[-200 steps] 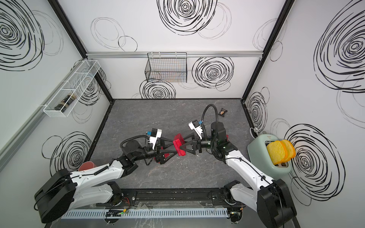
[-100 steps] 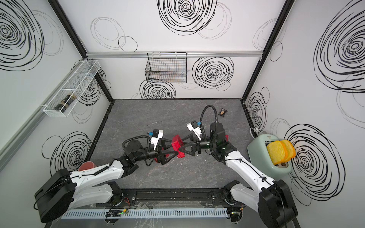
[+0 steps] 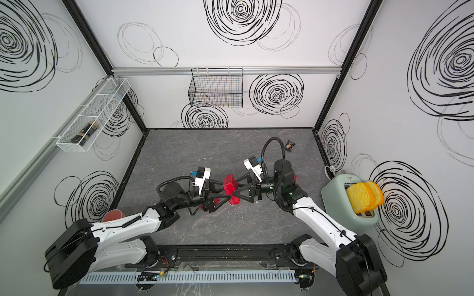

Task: Take the necklace out of the lift-off lid jewelry box
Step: Open the lid on the jewelry box, then place the lid at the center of the board.

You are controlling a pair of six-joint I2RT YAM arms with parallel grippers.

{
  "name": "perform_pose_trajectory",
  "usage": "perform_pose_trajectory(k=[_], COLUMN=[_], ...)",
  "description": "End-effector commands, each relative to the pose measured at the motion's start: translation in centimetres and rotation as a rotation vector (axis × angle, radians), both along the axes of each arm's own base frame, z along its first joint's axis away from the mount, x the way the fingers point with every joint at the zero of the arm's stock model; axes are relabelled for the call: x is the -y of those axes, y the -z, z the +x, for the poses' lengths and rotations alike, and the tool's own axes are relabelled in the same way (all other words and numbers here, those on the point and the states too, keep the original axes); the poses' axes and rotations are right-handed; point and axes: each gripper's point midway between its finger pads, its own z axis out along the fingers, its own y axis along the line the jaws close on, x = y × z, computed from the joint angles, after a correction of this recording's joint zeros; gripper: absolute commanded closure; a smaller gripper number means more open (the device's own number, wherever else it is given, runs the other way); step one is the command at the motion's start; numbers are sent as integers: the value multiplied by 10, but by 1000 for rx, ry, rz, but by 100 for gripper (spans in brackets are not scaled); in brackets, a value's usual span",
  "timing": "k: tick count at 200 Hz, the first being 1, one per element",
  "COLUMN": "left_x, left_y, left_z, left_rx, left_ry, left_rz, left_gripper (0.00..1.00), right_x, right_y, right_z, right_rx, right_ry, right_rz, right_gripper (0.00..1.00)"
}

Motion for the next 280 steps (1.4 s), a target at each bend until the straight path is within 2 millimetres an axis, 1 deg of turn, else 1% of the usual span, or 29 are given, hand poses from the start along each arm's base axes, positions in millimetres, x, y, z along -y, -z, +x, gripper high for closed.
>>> perform_pose_trajectory(k=[1,21,47,61,76,85,93,105,115,131,147,160,182,198,219,246,261,280], left_x=[-8,-17,-30,-36,-39,-39,-39,-39,-38,-38,-37,-38,-37,-36,-32,-29,-28,-25], left_y=[-29,-24,-19,-16,-13,-12,-14,-14,-14,-13,-12,-12,-8,-4,-1,0,0,0], left_z=[-8,1,12,17,19,19,19,17,16,14,12,11,10,13,13,13,13,12], left_rx=[86,70,49,36,30,28,31,31,28,23,21,24,27,23,13,-3,-9,-11], left_ry=[9,-44,-100,-122,-126,-124,-121,-112,-107,-96,-85,-83,-84,-85,-67,-48,-34,-19], left_rz=[-98,-89,-81,-74,-66,-64,-67,-69,-69,-66,-60,-57,-42,-28,-24,-31,-33,-31], left_gripper=[38,38,38,38,38,38,38,38,38,38,38,37,37,37,37,37,37,36], right_x=[3,10,25,33,44,55,67,86,99,113,120,128,148,155,156,155,157,157], right_y=[-6,-6,-9,-5,9,21,38,67,92,130,158,176,204,219,228,230,226,214], right_z=[-5,3,17,33,58,75,90,109,119,126,129,132,138,139,139,137,136,136], right_rx=[15,9,10,7,6,15,3,-39,-85,-162,-234,-263,-300,-339,-357,-354,-343,-314], right_ry=[-18,30,124,240,417,542,653,795,871,939,973,1010,1083,1090,1084,1075,1082,1083], right_rz=[17,11,-4,-50,-126,-172,-235,-353,-448,-577,-658,-723,-869,-968,-998,-1004,-1008,-989], right_gripper=[38,38,38,37,37,38,39,39,39,39,39,38,34,31,23,11,8,6])
